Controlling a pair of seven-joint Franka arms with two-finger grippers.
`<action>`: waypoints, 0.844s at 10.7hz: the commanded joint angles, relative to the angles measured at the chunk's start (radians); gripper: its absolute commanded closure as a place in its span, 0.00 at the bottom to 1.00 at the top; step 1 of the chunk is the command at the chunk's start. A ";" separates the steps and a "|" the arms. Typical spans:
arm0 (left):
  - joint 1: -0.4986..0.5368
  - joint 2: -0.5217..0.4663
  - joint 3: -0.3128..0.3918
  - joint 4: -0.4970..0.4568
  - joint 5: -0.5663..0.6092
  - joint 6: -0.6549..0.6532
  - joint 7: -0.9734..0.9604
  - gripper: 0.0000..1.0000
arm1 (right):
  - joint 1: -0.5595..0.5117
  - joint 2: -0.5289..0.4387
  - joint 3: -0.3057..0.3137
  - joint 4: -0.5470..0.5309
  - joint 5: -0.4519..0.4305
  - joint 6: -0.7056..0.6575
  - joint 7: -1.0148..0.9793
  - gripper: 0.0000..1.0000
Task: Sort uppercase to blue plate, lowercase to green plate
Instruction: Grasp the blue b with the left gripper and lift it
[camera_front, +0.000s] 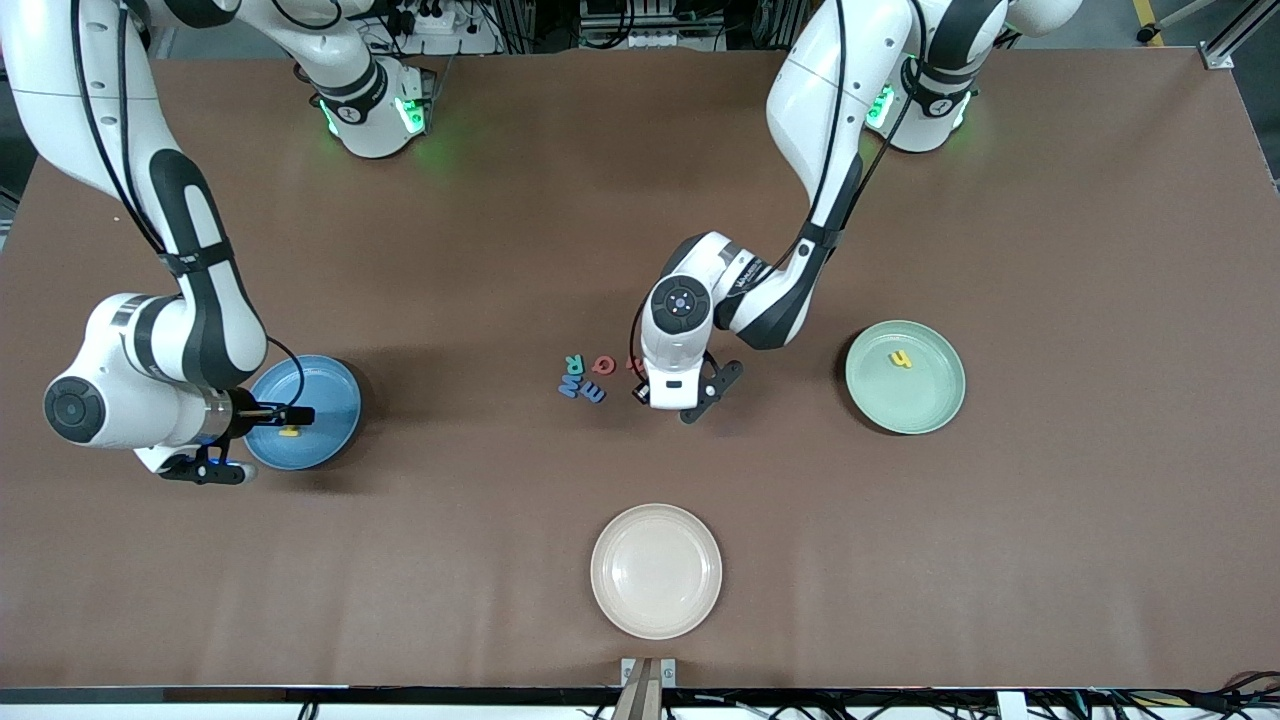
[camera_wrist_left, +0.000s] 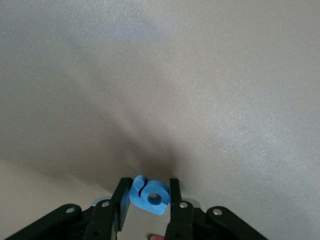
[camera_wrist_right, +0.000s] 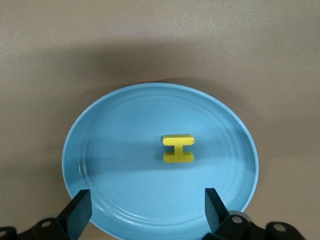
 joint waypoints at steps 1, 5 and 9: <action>0.000 0.008 0.008 0.001 -0.019 -0.005 0.012 0.84 | 0.006 -0.001 0.001 -0.001 -0.008 0.007 -0.001 0.00; 0.061 -0.076 0.012 -0.043 -0.008 -0.132 0.097 0.87 | 0.093 0.002 0.003 0.003 0.001 0.018 0.106 0.00; 0.137 -0.156 0.015 -0.062 0.001 -0.492 0.327 0.86 | 0.257 0.001 0.004 0.052 0.004 0.010 0.297 0.00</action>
